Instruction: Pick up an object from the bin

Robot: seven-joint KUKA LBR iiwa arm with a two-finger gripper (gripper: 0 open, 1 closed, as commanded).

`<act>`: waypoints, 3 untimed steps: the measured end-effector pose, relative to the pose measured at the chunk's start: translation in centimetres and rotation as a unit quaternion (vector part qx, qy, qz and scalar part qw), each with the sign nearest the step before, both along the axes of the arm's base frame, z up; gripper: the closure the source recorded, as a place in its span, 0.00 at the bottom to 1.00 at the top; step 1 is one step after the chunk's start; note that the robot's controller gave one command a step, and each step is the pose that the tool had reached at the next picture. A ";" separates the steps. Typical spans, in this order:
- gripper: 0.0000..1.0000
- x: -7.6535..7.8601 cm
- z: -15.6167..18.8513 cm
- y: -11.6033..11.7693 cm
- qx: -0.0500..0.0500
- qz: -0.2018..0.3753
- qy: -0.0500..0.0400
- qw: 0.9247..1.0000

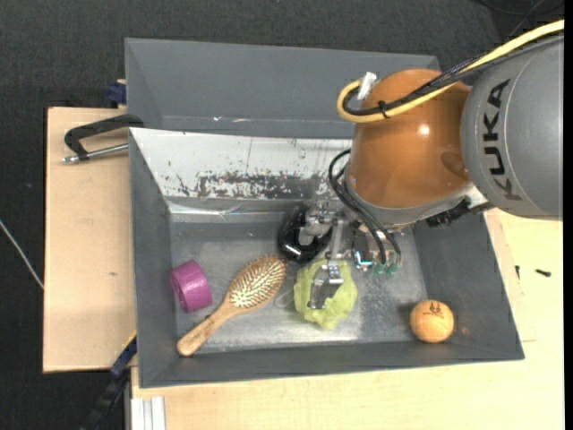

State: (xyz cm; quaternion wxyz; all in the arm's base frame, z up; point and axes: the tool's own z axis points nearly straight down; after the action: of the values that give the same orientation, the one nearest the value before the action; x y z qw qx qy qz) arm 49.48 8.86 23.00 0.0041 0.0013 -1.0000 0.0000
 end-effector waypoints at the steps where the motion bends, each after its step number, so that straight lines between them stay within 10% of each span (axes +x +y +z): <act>1: 0.00 0.2 0.4 -0.1 0.001 -0.001 -0.004 1.000; 2: 0.00 1.8 -2.9 2.2 0.000 0.107 -0.008 0.994; 3: 0.00 4.1 -6.9 3.5 0.002 0.281 -0.007 0.960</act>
Offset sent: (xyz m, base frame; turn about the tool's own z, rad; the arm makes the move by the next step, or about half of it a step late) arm 0.0284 0.0442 -0.0700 -0.4216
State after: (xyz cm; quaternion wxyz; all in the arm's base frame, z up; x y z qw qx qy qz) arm 53.60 12.41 16.15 -0.0032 0.2827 -0.9592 -0.0006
